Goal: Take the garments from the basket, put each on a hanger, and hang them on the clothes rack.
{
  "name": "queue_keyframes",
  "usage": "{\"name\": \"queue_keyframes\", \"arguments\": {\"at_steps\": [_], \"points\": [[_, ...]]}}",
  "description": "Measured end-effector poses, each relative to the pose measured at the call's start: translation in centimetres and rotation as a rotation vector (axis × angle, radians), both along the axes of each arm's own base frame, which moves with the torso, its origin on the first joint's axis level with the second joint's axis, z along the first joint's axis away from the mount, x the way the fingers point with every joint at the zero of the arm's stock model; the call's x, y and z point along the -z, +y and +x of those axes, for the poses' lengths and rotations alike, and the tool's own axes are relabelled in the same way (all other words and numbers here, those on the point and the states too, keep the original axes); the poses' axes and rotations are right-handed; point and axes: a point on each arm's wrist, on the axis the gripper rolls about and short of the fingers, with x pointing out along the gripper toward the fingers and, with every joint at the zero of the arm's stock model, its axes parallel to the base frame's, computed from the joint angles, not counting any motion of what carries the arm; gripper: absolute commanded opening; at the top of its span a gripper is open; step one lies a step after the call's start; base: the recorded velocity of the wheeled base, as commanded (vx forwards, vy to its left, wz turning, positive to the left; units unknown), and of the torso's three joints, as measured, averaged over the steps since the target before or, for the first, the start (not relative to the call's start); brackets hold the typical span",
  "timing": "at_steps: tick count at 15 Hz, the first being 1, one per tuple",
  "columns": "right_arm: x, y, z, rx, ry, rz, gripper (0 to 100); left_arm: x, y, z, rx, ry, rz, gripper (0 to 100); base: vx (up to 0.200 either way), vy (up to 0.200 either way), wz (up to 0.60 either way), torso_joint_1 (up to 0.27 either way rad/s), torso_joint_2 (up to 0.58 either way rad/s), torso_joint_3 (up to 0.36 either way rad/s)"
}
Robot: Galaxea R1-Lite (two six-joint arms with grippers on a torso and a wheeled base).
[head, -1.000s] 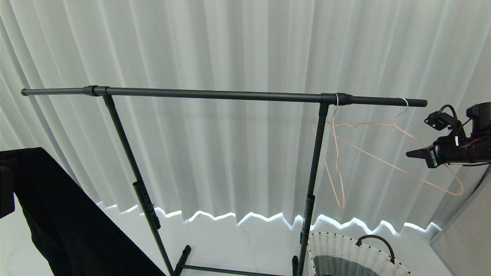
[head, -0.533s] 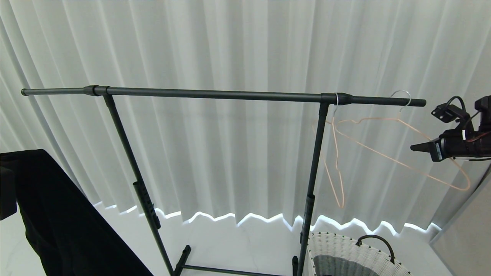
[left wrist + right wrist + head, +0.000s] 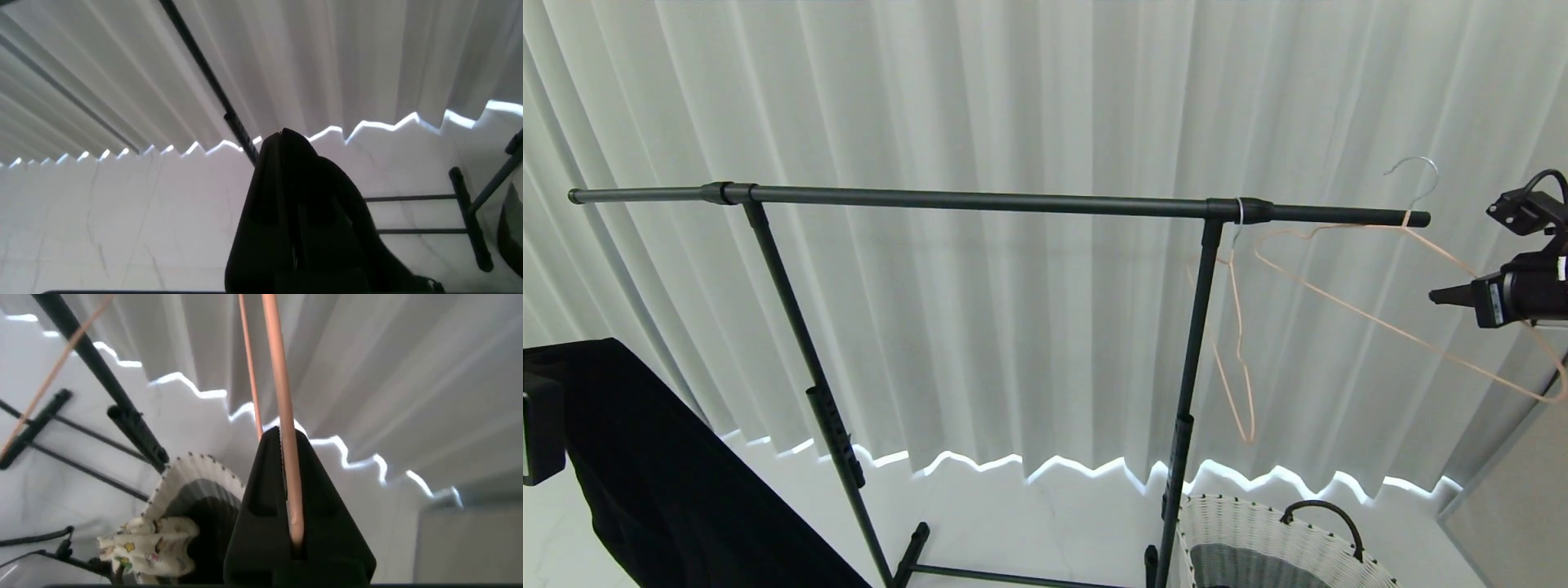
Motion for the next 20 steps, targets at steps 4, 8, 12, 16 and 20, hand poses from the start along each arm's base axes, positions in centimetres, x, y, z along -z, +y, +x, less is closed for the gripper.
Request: {"name": "queue_keyframes", "arguments": {"at_steps": [4, 8, 12, 16, 20], "points": [[0.2, 1.0, -4.8, 0.145, 0.063, -0.045, 0, 0.3, 0.2, 0.1, -0.017, -0.004, -0.001, 0, 0.0, 0.0, 0.0, 0.0, 0.0, 0.0], [-0.3, 1.7, -9.5, 0.415, 0.075, -0.066, 0, 1.1, 0.1, 0.6, -0.018, -0.055, -0.002, 0, 0.0, 0.0, 0.0, 0.0, 0.0, 0.0], [-0.2, 2.7, -14.2, 0.545, 0.06, -0.091, 0, 2.7, 0.1, 0.9, -0.015, -0.072, 0.003, 0, -0.05, 0.0, 0.0, 0.001, 0.0, 0.001], [-0.5, 4.1, -17.9, 0.521, 0.057, -0.09, 0, 3.0, 0.1, 0.9, -0.016, -0.061, 0.004, 0, -0.2, 0.0, 0.0, 0.005, 0.0, 0.002], [-1.4, 4.7, -19.1, 0.495, -0.001, -0.088, 0, 2.9, 0.1, 0.9, -0.016, -0.064, 0.004, 0, -0.2, 0.0, 0.0, -0.002, 0.0, 0.007]]}}
